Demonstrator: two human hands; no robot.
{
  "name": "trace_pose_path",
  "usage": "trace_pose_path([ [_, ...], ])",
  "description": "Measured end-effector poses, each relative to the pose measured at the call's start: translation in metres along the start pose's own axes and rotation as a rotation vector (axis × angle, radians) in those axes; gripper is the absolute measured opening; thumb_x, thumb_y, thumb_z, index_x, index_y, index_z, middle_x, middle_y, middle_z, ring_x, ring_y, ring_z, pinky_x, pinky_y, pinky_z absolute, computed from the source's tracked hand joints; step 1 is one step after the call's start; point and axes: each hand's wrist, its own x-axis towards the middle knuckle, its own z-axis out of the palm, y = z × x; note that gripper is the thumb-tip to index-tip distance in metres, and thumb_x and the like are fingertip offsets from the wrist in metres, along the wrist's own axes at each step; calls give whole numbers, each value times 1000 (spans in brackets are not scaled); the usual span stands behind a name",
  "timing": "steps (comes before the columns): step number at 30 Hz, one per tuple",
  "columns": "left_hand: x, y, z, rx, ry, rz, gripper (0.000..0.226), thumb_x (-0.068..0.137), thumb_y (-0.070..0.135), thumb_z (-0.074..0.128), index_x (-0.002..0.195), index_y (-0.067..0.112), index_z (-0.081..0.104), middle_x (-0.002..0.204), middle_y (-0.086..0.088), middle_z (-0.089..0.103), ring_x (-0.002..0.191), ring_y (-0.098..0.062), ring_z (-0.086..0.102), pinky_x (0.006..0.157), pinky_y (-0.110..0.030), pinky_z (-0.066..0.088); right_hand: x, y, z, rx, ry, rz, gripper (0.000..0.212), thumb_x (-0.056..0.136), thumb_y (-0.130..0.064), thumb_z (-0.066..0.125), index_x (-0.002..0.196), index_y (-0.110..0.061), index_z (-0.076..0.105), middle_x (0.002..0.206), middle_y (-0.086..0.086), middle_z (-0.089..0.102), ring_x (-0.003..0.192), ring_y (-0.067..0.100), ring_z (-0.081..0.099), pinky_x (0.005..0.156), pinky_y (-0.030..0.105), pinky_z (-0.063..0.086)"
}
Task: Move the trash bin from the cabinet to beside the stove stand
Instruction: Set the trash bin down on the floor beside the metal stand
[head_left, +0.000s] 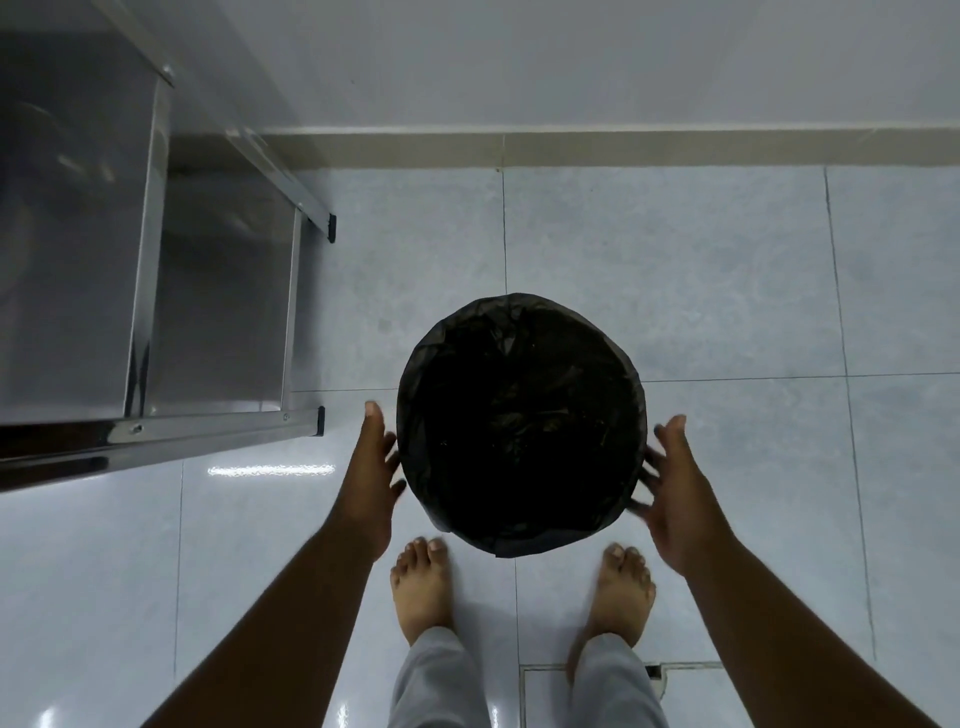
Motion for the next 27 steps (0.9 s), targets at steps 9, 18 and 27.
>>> trace_pose_path([
  [9, -59, 23, 6, -1004, -363, -209, 110, 62, 83, 58, 142, 8, 53, 134, -19, 67, 130, -38, 56, 116, -51, 35, -38, 55, 7, 523, -7, 402, 87, 73, -77, 53, 129, -10, 59, 124, 22, 66, 116, 43, 60, 92, 63, 47],
  [18, -32, 79, 12, -1029, -450, -69, 95, 82, 81, 39, 149, 14, 46, 147, -16, 56, 134, -37, 51, 119, -53, 28, -4, 14, 33, 601, -54, 265, 84, 76, -76, 51, 133, -15, 56, 131, 16, 64, 120, 38, 58, 92, 61, 48],
  [27, 11, 203, 14, -912, -528, 114, 94, 84, 81, 36, 152, 16, 43, 153, -13, 50, 140, -37, 48, 119, -54, 29, 66, -90, 80, 555, -128, 123, 83, 83, -74, 46, 140, -15, 50, 137, 14, 57, 121, 35, 56, 92, 57, 49],
])
